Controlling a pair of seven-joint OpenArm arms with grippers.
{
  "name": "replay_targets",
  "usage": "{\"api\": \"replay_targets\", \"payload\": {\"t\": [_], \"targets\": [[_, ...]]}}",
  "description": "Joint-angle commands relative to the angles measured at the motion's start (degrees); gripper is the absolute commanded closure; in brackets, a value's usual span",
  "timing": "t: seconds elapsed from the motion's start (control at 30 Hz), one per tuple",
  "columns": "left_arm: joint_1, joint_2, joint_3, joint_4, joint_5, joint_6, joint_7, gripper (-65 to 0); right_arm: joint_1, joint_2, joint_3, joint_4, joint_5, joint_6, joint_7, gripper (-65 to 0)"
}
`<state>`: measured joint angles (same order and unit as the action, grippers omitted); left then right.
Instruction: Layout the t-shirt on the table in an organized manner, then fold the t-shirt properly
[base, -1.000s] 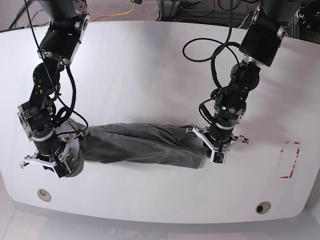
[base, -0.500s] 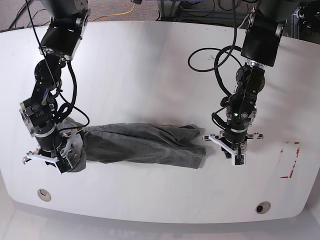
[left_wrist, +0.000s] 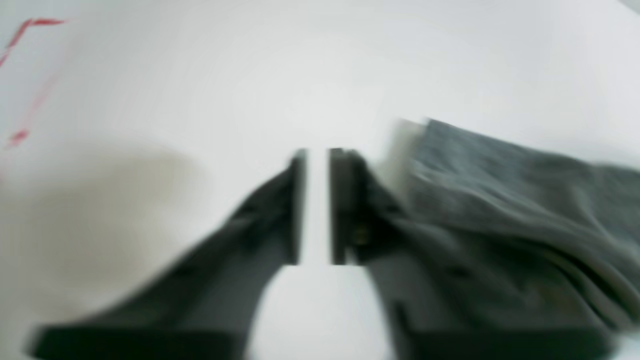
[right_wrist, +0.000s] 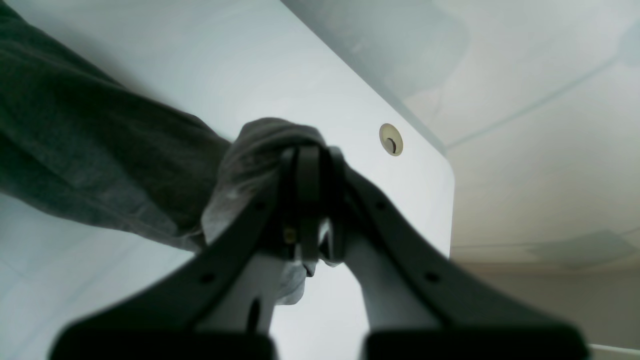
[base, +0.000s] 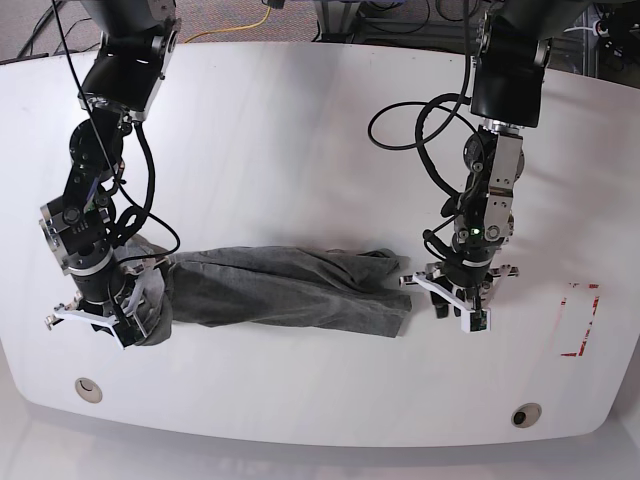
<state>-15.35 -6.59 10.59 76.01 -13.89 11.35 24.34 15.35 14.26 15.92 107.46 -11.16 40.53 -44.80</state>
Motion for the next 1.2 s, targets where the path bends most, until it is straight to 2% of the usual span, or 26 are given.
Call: {"api": "replay_targets", "payload": {"t": [0.0,0.1,0.17,0.33,0.8,0.97,1.17], "targets": [[-1.92,0.92,-0.26,0.78,-1.63,-1.03,0.50,-27.6,1.39,0.73,0.21,1.16,0.30,-0.53,1.32,0.0],[-1.92,1.27,-0.88,0.70,-4.00,-1.03,0.85,-39.7,1.39,0.73,0.21,1.16,0.30,-0.53,1.32,0.0],[-1.92,1.36,-1.05,0.70,-5.41,-1.03,0.85,-43.9,1.39,0.73,0.21,1.16,0.30,-0.53,1.32,0.0],[-1.92,2.77,-1.14,-0.53,-7.96,-1.03,0.85,-49.3,1.39,0.73,0.21,1.16,0.30,-0.53,1.32,0.0],[-7.02,6.28,-1.05,-15.22,-9.10,-1.03,-0.82,-49.4,1.30,-0.77,0.21,1.16,0.30,-0.53,1.32,0.0],[-7.90,6.46,-0.08,-17.06,-9.19,-1.11,-3.90,-49.7,1.22,-0.77,0.21,1.16,0.30,-0.53,1.32,0.0],[-8.43,6.55,2.55,-17.41,-9.45,-1.11,-4.95,-49.7,1.22,-0.77,0.21,1.16,0.30,-0.53,1.32,0.0]]}}
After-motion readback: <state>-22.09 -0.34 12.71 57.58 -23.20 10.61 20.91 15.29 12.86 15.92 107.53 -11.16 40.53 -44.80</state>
